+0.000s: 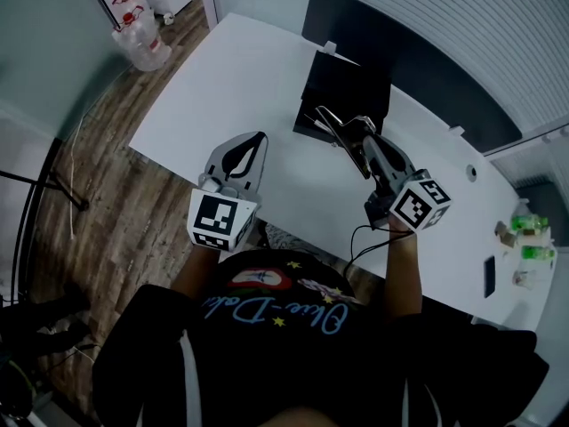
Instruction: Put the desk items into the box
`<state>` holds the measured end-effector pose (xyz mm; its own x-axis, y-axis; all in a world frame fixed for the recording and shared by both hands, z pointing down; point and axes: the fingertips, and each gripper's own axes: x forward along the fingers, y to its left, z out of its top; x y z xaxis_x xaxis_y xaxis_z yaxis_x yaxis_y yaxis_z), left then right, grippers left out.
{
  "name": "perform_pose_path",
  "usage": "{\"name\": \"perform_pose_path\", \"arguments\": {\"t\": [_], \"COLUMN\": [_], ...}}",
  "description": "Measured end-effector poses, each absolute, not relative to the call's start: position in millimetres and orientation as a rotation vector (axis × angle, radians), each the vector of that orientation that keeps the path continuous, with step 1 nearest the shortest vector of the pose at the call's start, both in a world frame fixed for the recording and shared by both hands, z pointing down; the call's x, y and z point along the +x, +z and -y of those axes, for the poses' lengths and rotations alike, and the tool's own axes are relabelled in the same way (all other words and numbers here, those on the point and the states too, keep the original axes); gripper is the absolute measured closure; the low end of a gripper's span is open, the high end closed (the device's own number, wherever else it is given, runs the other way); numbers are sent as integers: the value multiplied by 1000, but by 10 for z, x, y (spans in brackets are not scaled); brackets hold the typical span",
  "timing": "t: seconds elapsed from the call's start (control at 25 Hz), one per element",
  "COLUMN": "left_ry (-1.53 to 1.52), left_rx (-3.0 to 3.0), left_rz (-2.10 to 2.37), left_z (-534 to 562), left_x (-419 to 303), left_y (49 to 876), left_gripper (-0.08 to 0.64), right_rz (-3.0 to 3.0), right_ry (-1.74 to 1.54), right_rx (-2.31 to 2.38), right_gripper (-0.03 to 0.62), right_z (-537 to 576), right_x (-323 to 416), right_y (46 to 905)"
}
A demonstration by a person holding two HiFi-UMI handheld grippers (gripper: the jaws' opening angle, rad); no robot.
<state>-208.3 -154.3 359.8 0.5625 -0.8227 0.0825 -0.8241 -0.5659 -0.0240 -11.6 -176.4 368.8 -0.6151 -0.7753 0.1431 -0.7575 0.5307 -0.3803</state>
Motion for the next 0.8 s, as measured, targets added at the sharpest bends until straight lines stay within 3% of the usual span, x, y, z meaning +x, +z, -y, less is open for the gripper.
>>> {"name": "perform_pose_path", "arguments": {"t": [0.8], "left_ry": [206], "left_rx": [2670], "left_rz": [1530], "left_z": [1898], "left_x": [-2226], "left_y": [3761], "left_gripper": [552], "right_rz": [-2822], "right_ry": [-678], "right_rx": [-1311], "right_gripper": [563], "right_z": [2298], "right_x": [-71], "right_y": [3947]}}
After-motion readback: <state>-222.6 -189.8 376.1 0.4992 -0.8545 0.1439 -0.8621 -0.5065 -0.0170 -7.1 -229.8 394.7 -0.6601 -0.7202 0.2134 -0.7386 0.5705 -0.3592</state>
